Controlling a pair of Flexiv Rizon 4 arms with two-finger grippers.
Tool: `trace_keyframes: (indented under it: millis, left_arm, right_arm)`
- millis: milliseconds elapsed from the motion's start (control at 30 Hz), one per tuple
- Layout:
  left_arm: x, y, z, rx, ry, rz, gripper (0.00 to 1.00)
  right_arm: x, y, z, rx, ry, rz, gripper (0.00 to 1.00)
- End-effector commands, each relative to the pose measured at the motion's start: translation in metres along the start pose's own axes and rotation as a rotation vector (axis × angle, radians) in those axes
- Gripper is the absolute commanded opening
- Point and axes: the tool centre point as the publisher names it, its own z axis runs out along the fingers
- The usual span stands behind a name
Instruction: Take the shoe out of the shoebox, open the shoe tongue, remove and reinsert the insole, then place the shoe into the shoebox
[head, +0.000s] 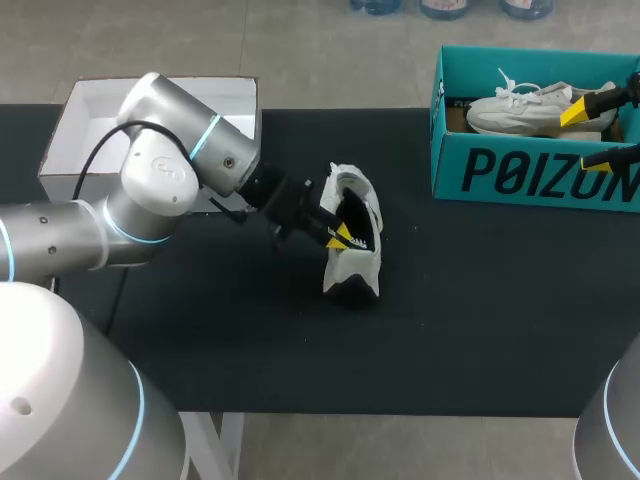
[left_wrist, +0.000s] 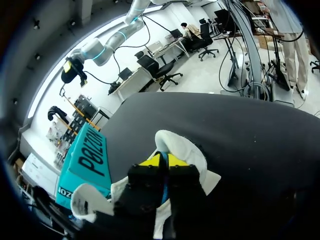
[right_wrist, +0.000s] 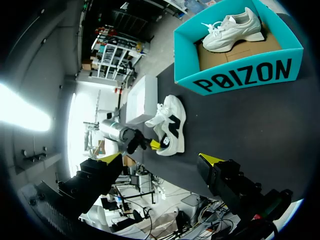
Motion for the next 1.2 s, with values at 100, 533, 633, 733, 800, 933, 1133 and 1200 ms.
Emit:
trace_keyframes:
  millis: [100, 533, 633, 733, 800, 933, 1133, 1200]
  left_arm:
    - [-0.01, -0.024, -0.035, -0.043, 0.064, 0.009, 1.0]
    - [-0.014, -0.002, -0.037, 0.006, 0.497, 0.204, 0.0]
    - [-0.014, 0.006, -0.032, -0.016, 0.576, 0.289, 0.0]
    - [-0.012, 0.011, -0.026, -0.038, 0.629, 0.305, 0.0]
    - [-0.014, 0.01, -0.023, -0.042, 0.659, 0.319, 0.0]
    - [-0.021, 0.004, -0.021, -0.085, 0.72, 0.304, 0.0]
    - [-0.03, 0.0, -0.021, -0.245, 0.788, 0.34, 0.0]
    - [-0.03, 0.002, -0.02, -0.247, 0.783, 0.352, 0.0]
  right_arm:
    - [0.0, -0.001, 0.0, -0.001, -0.003, 0.0, 1.0]
    - [0.0, -0.001, 0.0, -0.001, -0.003, 0.0, 1.0]
    - [0.0, -0.001, 0.0, -0.001, -0.003, 0.0, 1.0]
    - [0.0, -0.001, 0.0, -0.001, -0.003, 0.0, 1.0]
    - [0.0, -0.001, 0.0, -0.001, -0.003, 0.0, 1.0]
    - [0.0, -0.001, 0.0, -0.001, -0.003, 0.0, 1.0]
    - [0.0, -0.001, 0.0, -0.001, -0.003, 0.0, 1.0]
    - [0.0, -0.001, 0.0, -0.001, -0.003, 0.0, 1.0]
